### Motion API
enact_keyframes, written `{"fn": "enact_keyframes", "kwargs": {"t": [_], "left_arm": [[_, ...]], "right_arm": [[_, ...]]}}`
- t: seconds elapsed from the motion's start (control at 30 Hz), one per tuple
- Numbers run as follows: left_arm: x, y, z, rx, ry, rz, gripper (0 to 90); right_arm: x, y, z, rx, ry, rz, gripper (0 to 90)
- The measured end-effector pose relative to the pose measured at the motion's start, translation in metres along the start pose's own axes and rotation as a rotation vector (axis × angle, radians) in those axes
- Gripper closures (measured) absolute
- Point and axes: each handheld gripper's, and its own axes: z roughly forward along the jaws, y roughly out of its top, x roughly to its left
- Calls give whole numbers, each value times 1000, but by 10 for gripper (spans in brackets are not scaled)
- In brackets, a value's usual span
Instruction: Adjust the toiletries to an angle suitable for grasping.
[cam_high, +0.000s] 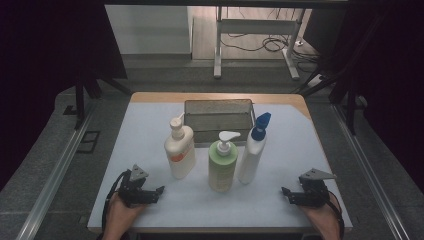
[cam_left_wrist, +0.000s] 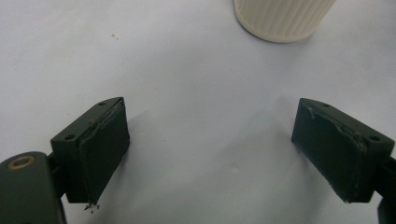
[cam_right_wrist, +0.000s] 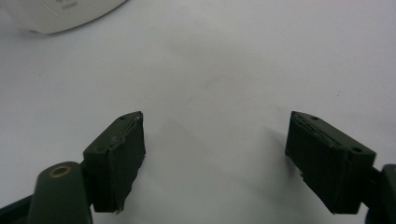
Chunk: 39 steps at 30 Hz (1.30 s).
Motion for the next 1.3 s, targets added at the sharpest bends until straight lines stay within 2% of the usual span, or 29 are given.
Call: {"fn": "enact_keyframes", "kwargs": {"t": [0.03,0.07,0.1,0.17,0.2,0.23,0.27,0.3,0.43,0.6,0.7,0.77,0.9,1.0,1.13,1.3], "left_arm": [[0,0,0,0,0,0,108],[0,0,0,0,0,0,108],[0,0,0,0,0,0,108],[0,0,0,0,0,0,108],[0,0,0,0,0,0,108],[0,0,0,0,0,0,108],[0,0,0,-1,0,0,108],[0,0,0,-1,0,0,108],[0,0,0,-1,0,0,108],[0,0,0,0,0,0,108],[0,0,0,-1,0,0,108],[0,0,0,-1,-1,-1,108],[0,0,0,-1,0,0,108],[0,0,0,-1,-1,-1,108],[0,0,0,-1,-1,-1,108],[0,0,0,0,0,0,108]], "right_arm": [[1,1,-2,-3,13,-4,261],[1,1,-2,-3,13,-4,261],[2,2,-4,-11,26,-6,317],[2,2,-5,-12,37,-5,345],[2,3,-8,-23,56,-7,418],[2,3,-8,-23,56,-7,418],[2,4,-10,-30,84,-7,518],[2,4,-10,-30,84,-7,518],[2,4,-13,-60,141,2,671],[8,7,-17,-105,192,-20,792],[10,9,-19,-121,203,-13,815],[15,15,-23,-147,228,-13,848],[19,21,-27,-170,257,2,849],[25,27,-29,-180,277,-15,878],[40,36,-24,-162,317,-58,893],[50,41,-19,-170,344,-66,894]]}}
